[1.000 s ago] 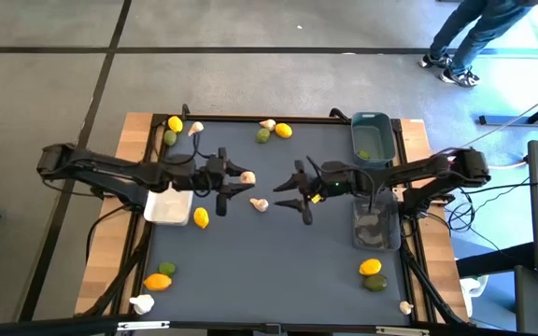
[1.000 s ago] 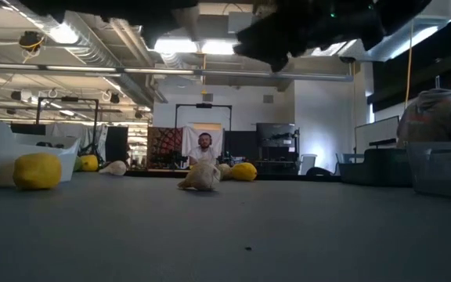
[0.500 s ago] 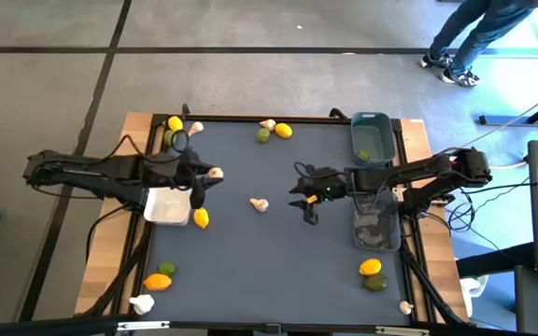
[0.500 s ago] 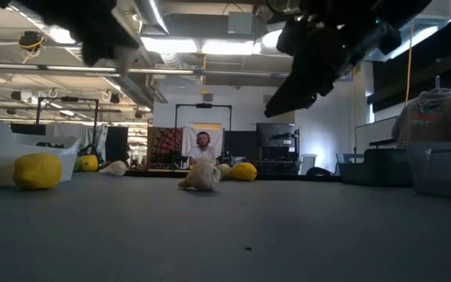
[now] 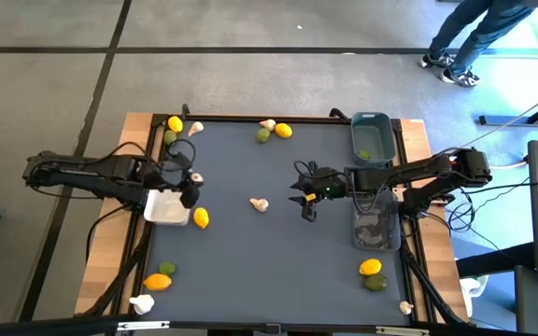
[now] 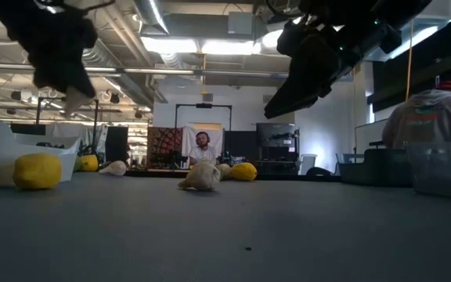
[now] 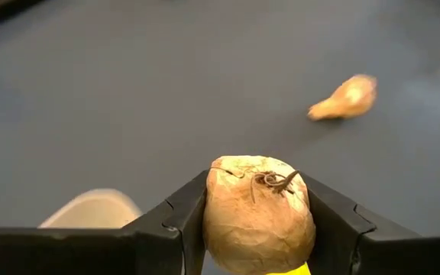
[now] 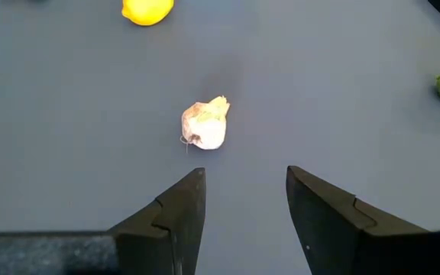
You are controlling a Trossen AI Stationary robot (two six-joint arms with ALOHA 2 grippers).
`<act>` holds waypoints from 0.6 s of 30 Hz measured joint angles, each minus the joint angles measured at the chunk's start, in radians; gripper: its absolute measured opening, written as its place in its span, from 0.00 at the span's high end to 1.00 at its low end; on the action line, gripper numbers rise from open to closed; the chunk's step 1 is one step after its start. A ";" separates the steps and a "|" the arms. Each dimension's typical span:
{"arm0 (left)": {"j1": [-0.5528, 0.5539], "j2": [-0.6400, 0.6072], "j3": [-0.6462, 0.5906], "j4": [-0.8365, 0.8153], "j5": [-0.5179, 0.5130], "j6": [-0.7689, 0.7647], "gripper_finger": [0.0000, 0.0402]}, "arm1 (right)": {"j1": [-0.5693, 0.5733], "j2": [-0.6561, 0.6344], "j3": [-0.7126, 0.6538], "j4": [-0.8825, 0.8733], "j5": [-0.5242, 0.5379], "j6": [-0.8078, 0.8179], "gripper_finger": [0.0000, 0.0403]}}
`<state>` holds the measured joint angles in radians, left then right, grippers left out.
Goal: Sort produce into baskets
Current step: Put the garlic into the white bin
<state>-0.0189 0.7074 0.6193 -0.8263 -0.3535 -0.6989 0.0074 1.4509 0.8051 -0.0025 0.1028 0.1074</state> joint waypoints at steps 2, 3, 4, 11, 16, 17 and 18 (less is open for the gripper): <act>0.000 0.004 0.000 -0.050 -0.007 -0.039 0.60 | 0.000 0.000 0.000 0.000 0.000 0.000 0.55; 0.000 0.005 0.000 -0.075 -0.017 -0.061 0.60 | 0.000 0.000 0.000 0.000 0.000 0.000 0.55; 0.000 0.008 0.000 -0.099 -0.030 -0.083 0.60 | 0.000 0.000 0.000 0.000 0.000 0.000 0.55; 0.001 0.052 -0.007 -0.226 -0.108 -0.210 0.60 | 0.000 0.000 0.000 0.002 0.000 0.000 0.55; 0.001 0.112 -0.007 -0.238 -0.133 -0.237 0.60 | 0.000 0.000 0.000 0.002 0.000 0.000 0.55; 0.001 0.126 -0.007 -0.238 -0.133 -0.237 0.60 | 0.000 0.000 0.000 0.003 0.000 0.000 0.55; 0.002 0.141 -0.007 -0.239 -0.134 -0.237 0.60 | 0.000 0.000 0.000 0.002 0.000 0.000 0.55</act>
<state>-0.0172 0.8484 0.6125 -1.0649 -0.4873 -0.9363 0.0074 1.4509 0.8051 -0.0002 0.1024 0.1078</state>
